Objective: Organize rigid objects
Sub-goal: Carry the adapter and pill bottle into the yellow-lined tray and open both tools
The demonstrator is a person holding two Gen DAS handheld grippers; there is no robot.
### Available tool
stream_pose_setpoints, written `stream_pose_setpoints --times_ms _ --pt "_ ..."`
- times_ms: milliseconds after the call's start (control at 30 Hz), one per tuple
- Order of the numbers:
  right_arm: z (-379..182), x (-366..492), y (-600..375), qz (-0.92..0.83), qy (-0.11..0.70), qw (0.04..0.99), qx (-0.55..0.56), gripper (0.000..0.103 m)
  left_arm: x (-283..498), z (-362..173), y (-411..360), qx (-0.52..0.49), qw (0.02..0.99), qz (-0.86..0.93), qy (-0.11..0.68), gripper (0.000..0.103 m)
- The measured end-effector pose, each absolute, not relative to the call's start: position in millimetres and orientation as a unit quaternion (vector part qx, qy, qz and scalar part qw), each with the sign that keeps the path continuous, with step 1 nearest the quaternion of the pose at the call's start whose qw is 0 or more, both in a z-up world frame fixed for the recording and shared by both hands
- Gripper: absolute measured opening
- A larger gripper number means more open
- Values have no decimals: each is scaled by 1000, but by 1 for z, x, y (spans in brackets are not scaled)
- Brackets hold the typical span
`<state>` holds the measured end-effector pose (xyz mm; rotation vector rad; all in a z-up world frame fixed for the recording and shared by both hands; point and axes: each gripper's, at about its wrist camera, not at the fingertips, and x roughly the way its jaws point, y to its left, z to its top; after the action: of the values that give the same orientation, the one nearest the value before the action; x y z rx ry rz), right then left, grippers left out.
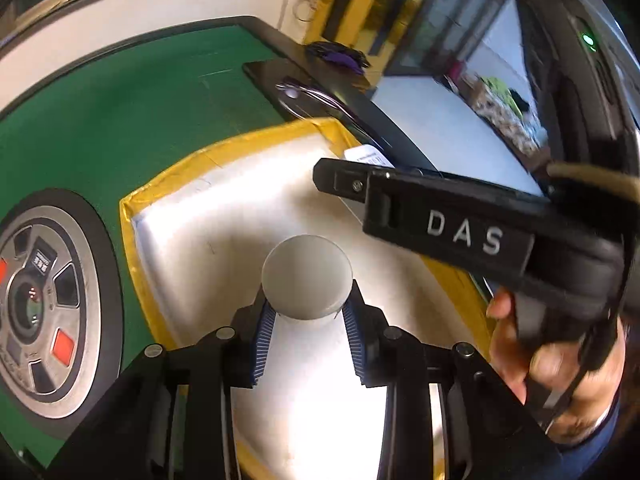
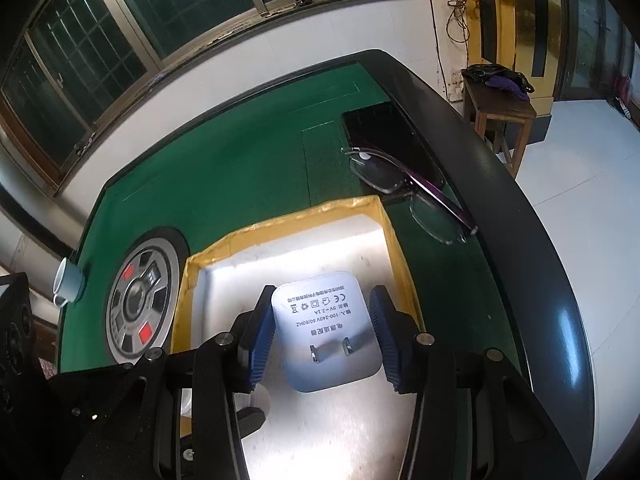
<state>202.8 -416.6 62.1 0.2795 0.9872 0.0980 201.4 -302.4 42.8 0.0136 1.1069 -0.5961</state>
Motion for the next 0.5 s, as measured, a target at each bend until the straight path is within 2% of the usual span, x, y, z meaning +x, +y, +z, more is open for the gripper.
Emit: stream_pose_setpoints --times_ms 500 --pt "42 226 -407 32 486 866 115 42 203 27 -306 42 835 -227 500 31"
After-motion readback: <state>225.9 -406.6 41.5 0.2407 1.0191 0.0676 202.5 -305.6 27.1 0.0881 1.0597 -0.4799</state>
